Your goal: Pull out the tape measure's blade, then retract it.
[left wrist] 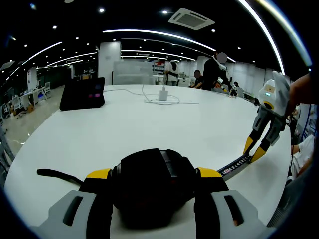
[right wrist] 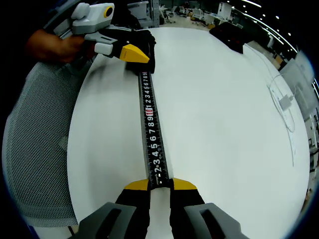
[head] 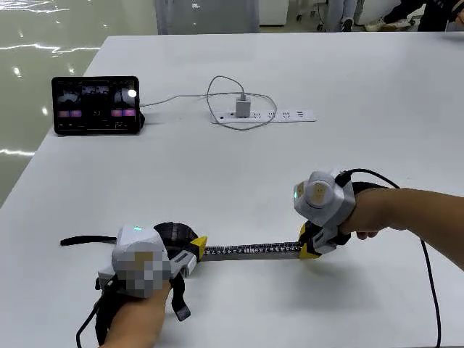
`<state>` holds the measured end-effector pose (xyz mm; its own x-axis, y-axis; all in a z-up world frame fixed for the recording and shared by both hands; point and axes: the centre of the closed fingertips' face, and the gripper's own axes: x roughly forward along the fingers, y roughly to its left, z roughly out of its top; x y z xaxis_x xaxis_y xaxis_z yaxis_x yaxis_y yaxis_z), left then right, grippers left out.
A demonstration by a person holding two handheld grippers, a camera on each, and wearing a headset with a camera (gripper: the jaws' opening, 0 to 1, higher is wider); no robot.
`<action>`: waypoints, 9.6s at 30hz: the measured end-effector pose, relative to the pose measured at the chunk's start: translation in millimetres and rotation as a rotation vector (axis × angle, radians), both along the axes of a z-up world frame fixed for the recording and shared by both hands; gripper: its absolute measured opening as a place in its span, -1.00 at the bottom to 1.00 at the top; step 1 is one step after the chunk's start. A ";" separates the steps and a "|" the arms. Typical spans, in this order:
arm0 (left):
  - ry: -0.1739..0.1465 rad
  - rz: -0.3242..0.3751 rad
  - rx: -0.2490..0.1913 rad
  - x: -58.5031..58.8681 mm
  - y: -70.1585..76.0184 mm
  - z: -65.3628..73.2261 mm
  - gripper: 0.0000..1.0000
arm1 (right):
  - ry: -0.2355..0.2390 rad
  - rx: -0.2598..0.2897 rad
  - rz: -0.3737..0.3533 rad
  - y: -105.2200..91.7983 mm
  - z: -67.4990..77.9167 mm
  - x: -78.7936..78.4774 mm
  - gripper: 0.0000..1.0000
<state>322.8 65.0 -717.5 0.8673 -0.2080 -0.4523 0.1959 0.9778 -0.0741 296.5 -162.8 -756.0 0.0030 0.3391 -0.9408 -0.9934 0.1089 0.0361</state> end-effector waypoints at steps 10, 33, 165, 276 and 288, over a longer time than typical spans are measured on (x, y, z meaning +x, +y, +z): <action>-0.001 0.001 0.001 0.2 0.3 -0.2 0.24 | -0.012 0.007 0.019 3.1 -0.6 0.4 -0.78; 0.004 -0.001 -0.006 -0.1 0.2 0.4 0.23 | -0.011 0.028 0.014 12.7 -1.2 1.3 -0.79; 0.006 -0.011 -0.009 -0.9 -0.1 0.5 0.23 | -0.002 0.049 0.045 61.0 -0.9 0.7 -0.79; 0.020 -0.011 -0.055 -1.7 1.2 1.0 0.22 | 0.005 0.157 0.069 111.3 0.5 0.7 -0.79; 0.019 -0.012 -0.055 -1.6 1.0 1.2 0.22 | 0.007 0.159 0.072 117.4 0.0 0.5 -0.79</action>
<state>321.1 66.0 -716.3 0.8557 -0.2436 -0.4565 0.2057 0.9697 -0.1317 297.1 -45.4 -756.0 -0.0329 0.4826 -0.8752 -0.9981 0.0298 0.0540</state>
